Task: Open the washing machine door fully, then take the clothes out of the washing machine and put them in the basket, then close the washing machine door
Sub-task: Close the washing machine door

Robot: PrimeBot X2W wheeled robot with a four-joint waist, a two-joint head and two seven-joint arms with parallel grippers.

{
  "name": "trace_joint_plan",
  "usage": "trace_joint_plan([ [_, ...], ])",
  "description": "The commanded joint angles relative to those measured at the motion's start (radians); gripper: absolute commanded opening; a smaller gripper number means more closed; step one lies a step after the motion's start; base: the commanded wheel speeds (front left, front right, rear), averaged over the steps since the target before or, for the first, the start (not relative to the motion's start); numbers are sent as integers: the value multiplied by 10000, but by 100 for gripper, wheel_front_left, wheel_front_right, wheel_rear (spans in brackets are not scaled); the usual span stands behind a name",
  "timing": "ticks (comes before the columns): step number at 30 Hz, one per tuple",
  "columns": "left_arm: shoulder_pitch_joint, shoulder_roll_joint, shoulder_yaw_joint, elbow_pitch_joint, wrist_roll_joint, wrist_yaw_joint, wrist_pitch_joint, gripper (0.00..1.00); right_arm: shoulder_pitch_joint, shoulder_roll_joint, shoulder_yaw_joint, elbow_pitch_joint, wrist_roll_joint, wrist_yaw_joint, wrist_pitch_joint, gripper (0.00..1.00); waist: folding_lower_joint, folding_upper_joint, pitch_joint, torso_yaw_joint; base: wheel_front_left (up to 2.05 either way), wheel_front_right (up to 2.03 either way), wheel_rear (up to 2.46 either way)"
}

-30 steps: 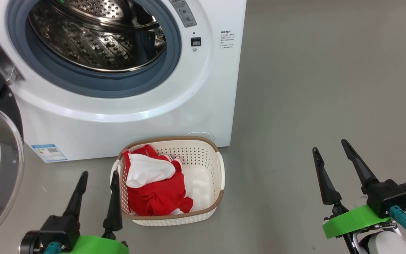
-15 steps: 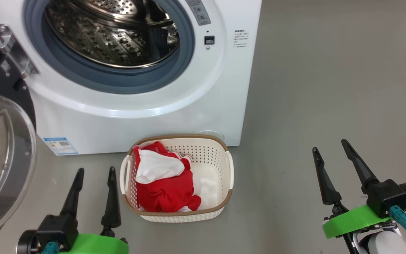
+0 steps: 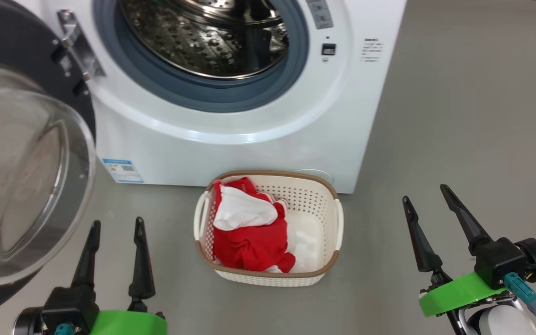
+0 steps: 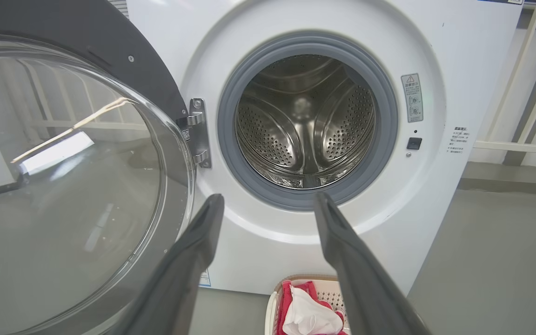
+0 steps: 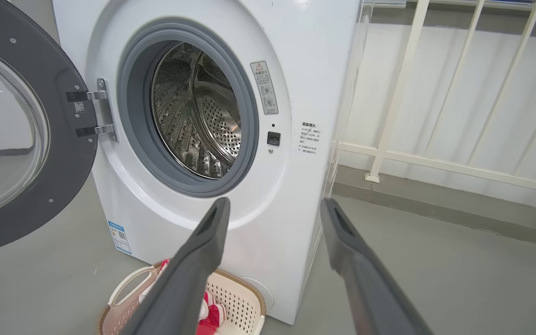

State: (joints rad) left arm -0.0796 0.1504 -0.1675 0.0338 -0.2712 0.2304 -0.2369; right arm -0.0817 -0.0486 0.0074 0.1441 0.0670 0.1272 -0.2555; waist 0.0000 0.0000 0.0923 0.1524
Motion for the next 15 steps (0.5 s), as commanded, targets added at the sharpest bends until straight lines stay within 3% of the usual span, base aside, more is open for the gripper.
trace_joint_plan([
  [1,-63,191,392,-354,101,121,39,100,-350,-87,296,-261,-66,35,-63,100,0,0,-21,466,0,0,0],
  [15,202,244,412,-1053,293,540,38,100,-571,-240,693,-291,-71,35,-63,100,0,0,-55,2076,0,0,0],
])
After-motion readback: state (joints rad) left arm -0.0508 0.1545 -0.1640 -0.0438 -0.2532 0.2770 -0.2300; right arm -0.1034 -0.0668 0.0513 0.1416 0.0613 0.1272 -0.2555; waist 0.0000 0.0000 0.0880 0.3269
